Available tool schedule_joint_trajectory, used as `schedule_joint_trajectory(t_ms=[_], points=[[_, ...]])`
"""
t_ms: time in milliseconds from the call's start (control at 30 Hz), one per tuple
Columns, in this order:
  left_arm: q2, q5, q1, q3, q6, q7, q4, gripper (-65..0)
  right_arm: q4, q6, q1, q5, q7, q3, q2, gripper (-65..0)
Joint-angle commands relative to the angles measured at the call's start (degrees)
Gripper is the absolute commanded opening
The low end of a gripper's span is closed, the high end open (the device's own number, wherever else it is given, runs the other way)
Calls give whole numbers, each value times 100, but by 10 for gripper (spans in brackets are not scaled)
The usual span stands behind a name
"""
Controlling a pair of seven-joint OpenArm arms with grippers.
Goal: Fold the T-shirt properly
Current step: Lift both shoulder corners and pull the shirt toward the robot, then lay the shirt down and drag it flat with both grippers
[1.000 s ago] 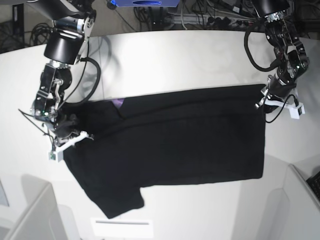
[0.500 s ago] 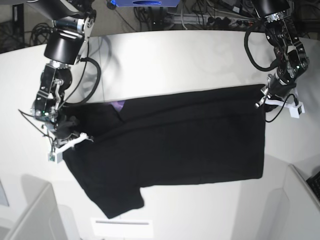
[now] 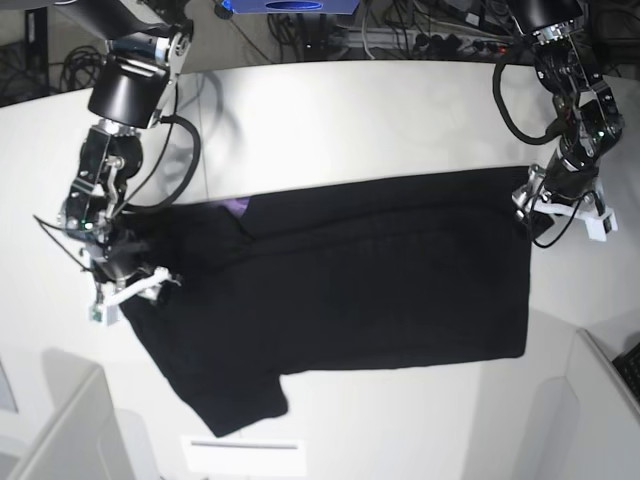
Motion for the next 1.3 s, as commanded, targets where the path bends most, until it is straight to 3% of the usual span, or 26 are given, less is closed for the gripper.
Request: schedule_joint_trajectory(t_ms=[0,67,100,267,367,433,500,600,833,1067,1267], points=[[-78,-58,-55,-38,-52,-126,242,-87,241,4,118,44,170,124,64,-341],[-52,-76,-55,-205,-61,-109,453,-8,523,-5,-32,44,161,308,46,-366],[-26,-76,-55,-337,-61,-109,541,0,672,-40,-111,44,153,370,2,-377],[212,-94,306,-891,-96,-100,911,0,1595,-726,-726,53,153,616,-314,-384],[458,-94,693,-1146,-114,-126,919,0,1991,-849,-1078,62,161,818,-560,-384],[625,-94,948,-1225,-404,-126,893,0,2087,-849,-1192,62,144,1073,-771,-381],[757,-94,1185,-1269,-993,-135,840,0,2070,-849,-1218,62,126,1293,-868,-348],[977,-50,1273,-1357,-1415,-135,585,0,1718,-849,-1210,88,161,1416,-886,-314],[1012,-50,1255,-1330,-1476,-135,216,0,514,-857,-1078,1091,170,1750,-587,-315],[1012,-50,1255,-1330,-1468,-144,190,0,-102,-849,-876,1152,179,1785,-367,-315],[1003,-50,1071,-1330,-1459,-144,-232,0,-260,-849,-814,1134,513,1777,-341,-315]])
